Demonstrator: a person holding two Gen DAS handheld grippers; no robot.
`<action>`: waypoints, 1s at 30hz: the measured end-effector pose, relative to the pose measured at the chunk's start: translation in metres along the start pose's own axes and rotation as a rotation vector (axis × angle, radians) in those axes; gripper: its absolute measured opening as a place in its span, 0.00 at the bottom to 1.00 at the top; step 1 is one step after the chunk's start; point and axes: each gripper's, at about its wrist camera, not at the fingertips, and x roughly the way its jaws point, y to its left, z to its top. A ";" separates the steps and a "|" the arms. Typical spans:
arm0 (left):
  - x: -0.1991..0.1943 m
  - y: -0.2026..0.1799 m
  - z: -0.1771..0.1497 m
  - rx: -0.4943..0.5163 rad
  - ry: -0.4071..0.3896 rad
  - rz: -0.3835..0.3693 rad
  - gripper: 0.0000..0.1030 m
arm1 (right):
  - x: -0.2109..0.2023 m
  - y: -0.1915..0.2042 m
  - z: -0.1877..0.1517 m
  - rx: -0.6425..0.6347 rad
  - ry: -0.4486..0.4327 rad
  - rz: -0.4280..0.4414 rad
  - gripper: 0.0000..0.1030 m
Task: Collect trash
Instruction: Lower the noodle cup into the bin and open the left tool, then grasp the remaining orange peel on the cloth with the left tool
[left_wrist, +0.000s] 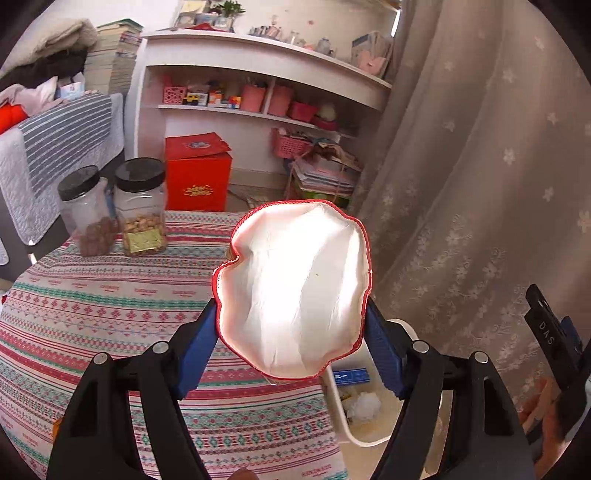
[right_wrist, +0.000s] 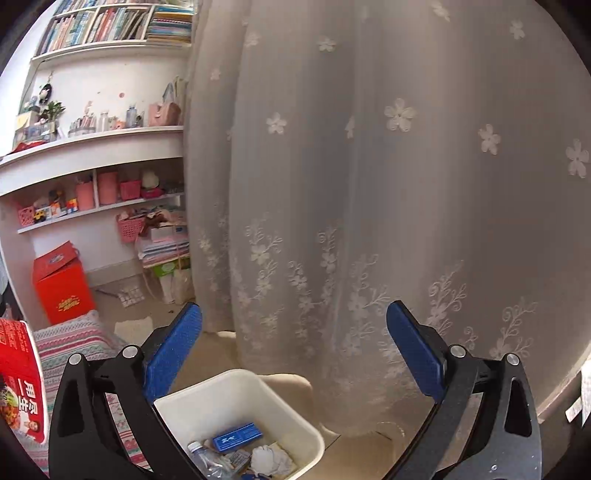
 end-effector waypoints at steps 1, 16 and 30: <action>0.005 -0.013 -0.001 0.010 0.006 -0.015 0.71 | 0.003 -0.009 0.001 0.022 0.003 -0.021 0.93; 0.050 -0.107 0.001 0.043 0.121 -0.105 0.83 | 0.009 -0.042 0.003 0.082 0.017 -0.078 0.93; 0.001 0.043 -0.024 0.239 0.255 0.329 0.88 | -0.069 0.089 -0.018 -0.181 0.007 0.260 0.93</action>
